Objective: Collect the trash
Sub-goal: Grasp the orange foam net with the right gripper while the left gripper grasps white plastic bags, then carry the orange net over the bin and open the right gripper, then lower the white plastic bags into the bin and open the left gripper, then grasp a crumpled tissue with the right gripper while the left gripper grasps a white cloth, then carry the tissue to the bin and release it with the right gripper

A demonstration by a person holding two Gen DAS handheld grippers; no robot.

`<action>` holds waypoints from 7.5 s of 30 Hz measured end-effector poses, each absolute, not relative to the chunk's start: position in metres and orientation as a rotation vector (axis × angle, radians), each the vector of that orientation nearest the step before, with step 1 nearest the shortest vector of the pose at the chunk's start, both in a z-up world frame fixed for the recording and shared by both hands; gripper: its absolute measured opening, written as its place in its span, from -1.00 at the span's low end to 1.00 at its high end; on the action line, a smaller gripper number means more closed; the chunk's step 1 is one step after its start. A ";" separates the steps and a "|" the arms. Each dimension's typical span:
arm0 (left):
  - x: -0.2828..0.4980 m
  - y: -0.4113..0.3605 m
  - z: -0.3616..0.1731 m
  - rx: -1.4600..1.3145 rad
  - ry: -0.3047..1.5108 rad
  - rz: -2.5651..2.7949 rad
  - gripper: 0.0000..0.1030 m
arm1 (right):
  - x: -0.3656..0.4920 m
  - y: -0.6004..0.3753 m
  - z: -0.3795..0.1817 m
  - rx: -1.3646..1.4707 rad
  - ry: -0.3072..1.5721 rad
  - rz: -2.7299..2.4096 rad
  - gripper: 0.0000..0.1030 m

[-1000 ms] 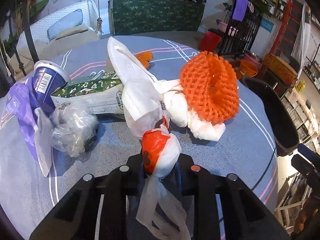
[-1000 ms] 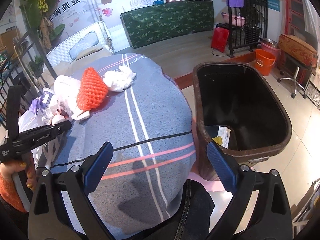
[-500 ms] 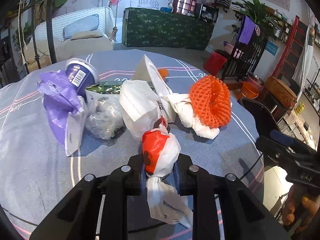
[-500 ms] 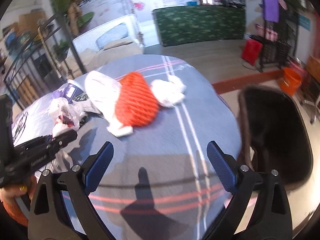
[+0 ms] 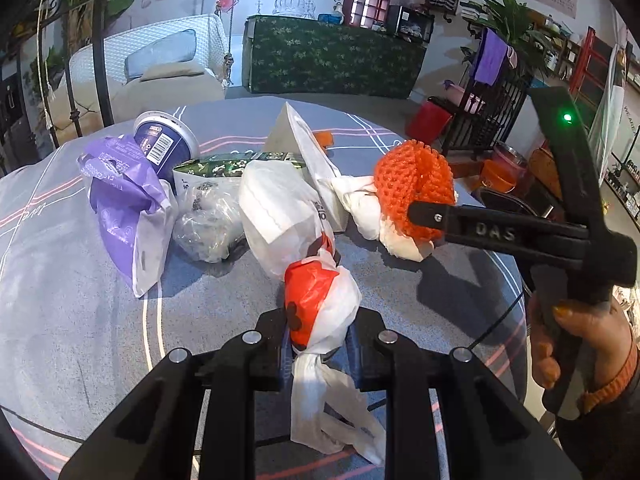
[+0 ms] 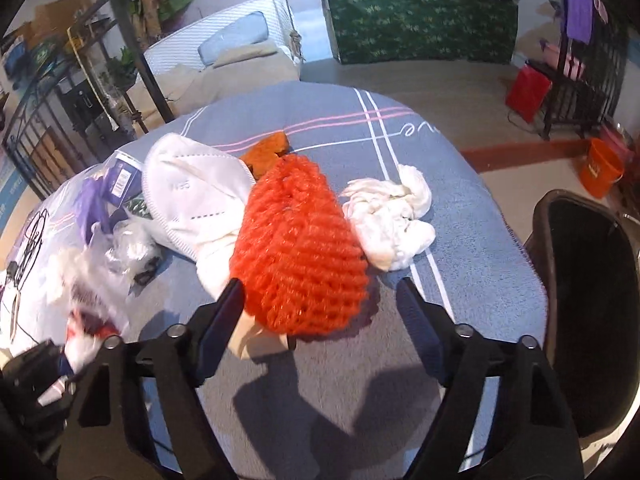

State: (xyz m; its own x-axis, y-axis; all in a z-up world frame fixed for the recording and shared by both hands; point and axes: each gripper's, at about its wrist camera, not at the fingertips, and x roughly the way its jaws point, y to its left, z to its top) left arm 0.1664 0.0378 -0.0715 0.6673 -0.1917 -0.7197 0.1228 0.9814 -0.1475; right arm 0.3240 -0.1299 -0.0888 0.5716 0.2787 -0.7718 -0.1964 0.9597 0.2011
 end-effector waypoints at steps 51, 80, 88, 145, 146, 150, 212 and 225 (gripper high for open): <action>0.153 -0.098 -0.060 0.087 0.726 -0.467 -0.58 | 0.250 -0.341 -0.122 0.312 0.799 -0.193 -0.57; 0.194 -0.204 -0.069 0.213 0.759 -0.708 -0.58 | 0.193 -0.357 -0.123 0.341 0.733 -0.244 0.51; 0.218 -0.251 -0.083 0.248 0.795 -0.741 -0.58 | 0.164 -0.390 -0.113 0.413 0.702 -0.293 0.55; 0.219 -0.083 -0.054 0.079 0.784 -0.274 0.75 | 0.201 -0.311 -0.100 0.317 0.728 -0.083 0.72; 0.217 -0.067 -0.055 0.062 0.792 -0.247 0.76 | 0.204 -0.304 -0.100 0.310 0.734 -0.065 0.72; 0.212 -0.013 -0.054 0.013 0.796 -0.153 0.76 | 0.213 -0.271 -0.099 0.279 0.751 0.003 0.72; 0.256 -0.013 -0.091 -0.194 0.980 -0.251 0.24 | 0.280 -0.191 -0.074 0.025 0.741 0.168 -0.55; 0.255 -0.016 -0.091 -0.165 0.953 -0.225 -0.74 | 0.258 -0.219 -0.081 0.105 0.743 0.122 -0.55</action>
State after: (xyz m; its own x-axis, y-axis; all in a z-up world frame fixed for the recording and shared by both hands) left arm 0.2554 -0.0163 -0.0914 0.5590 -0.2624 -0.7865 0.1174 0.9641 -0.2381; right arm 0.2584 -0.2187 -0.0812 0.7302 0.1475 -0.6671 -0.0732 0.9877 0.1382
